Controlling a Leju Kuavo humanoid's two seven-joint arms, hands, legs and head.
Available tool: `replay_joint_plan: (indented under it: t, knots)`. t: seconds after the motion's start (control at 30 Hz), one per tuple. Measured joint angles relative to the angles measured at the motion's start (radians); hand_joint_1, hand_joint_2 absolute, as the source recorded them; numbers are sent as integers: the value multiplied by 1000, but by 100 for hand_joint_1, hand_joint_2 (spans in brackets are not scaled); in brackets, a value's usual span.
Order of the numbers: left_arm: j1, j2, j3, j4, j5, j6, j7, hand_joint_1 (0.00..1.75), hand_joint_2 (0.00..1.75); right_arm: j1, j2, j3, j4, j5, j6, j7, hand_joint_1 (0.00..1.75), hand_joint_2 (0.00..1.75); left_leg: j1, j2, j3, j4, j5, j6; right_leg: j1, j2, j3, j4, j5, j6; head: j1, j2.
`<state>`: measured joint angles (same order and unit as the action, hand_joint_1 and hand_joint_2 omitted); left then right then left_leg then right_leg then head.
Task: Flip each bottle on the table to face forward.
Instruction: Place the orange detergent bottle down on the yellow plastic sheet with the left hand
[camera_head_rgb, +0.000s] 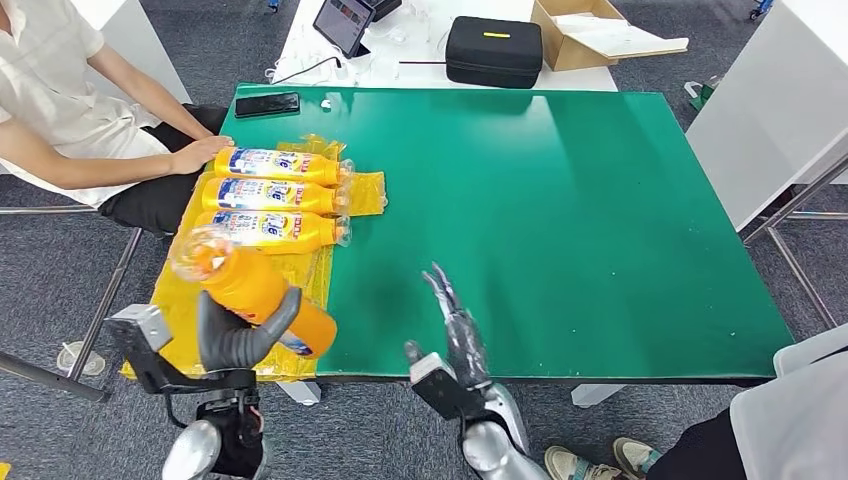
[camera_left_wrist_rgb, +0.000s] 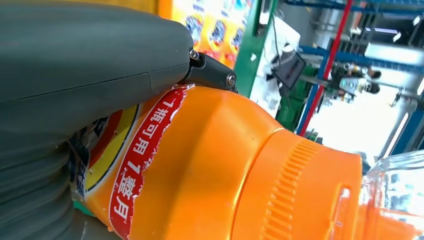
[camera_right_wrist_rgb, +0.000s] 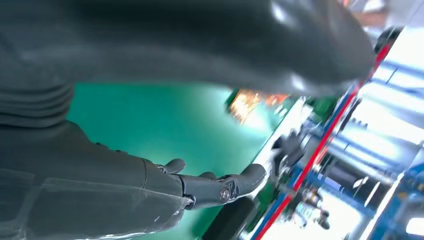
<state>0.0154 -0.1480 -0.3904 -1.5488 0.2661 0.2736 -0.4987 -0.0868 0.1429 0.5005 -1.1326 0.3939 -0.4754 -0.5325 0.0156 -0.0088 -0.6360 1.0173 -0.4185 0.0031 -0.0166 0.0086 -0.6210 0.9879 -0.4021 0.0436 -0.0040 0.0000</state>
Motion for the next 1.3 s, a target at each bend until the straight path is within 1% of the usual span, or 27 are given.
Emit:
replay_joint_plan:
  t: [0.17,0.27,0.37,0.43,0.5,0.6,0.7,0.8,0.87,0.93,0.97,1.13,1.3]
  knots:
    - [41,-1,47,-50,55,-67,-11,175,175,86,-28,-50,-46,-34,33,-24,0,0,0,0,0,0,0,0,0,0,0,0,0,0,0,0]
    - [55,-2,70,-69,44,-64,-28,175,175,120,-36,-79,-63,-54,33,-33,0,0,0,0,0,0,0,0,0,0,0,0,0,0,0,0]
    - [61,-2,83,-77,-2,-38,-50,175,175,138,-44,-101,-70,-71,44,-30,0,0,0,0,0,0,0,0,0,0,0,0,0,0,0,0]
    - [60,-2,85,-76,-113,25,-80,175,175,143,-47,-113,-71,-89,62,-22,0,0,0,0,0,0,0,0,0,0,0,0,0,0,0,0]
    - [52,0,85,-64,-281,116,-84,175,175,144,-48,-133,-67,-100,73,-16,0,0,0,0,0,0,0,0,0,0,0,0,0,0,0,0]
    - [35,3,84,-11,-507,227,-30,175,175,143,-48,-168,-53,-97,75,-22,0,0,0,-1,0,0,0,0,0,0,0,0,0,0,0,0]
    - [6,11,76,69,-728,299,11,165,175,136,-45,-198,-31,-85,92,-30,0,0,0,0,0,0,0,0,0,0,0,0,0,0,0,0]
    - [-37,23,61,158,-883,290,50,160,175,113,-30,-217,5,-72,121,-42,0,0,0,0,0,0,1,0,0,0,0,0,1,0,0,0]
    - [-60,31,47,209,-951,282,69,165,175,98,-19,-223,26,-67,135,-47,0,0,0,0,0,0,1,0,0,0,0,0,1,0,0,0]
    - [-81,41,32,252,-1014,279,77,174,175,87,-11,-226,45,-65,148,-54,0,0,0,0,1,0,1,0,0,0,0,0,1,0,0,0]
    - [-93,47,24,273,-1041,274,77,175,175,80,-7,-227,55,-64,156,-59,0,0,0,0,1,0,1,0,0,0,0,0,1,0,0,0]
    - [-169,74,-11,393,-1122,234,77,175,175,44,18,-228,112,-67,188,-90,0,0,0,0,0,0,1,0,0,0,0,0,1,0,0,0]
    - [-239,94,-41,512,-1187,204,92,175,175,21,35,-228,151,-73,196,-103,0,0,0,0,0,0,1,0,0,0,0,0,1,0,0,0]
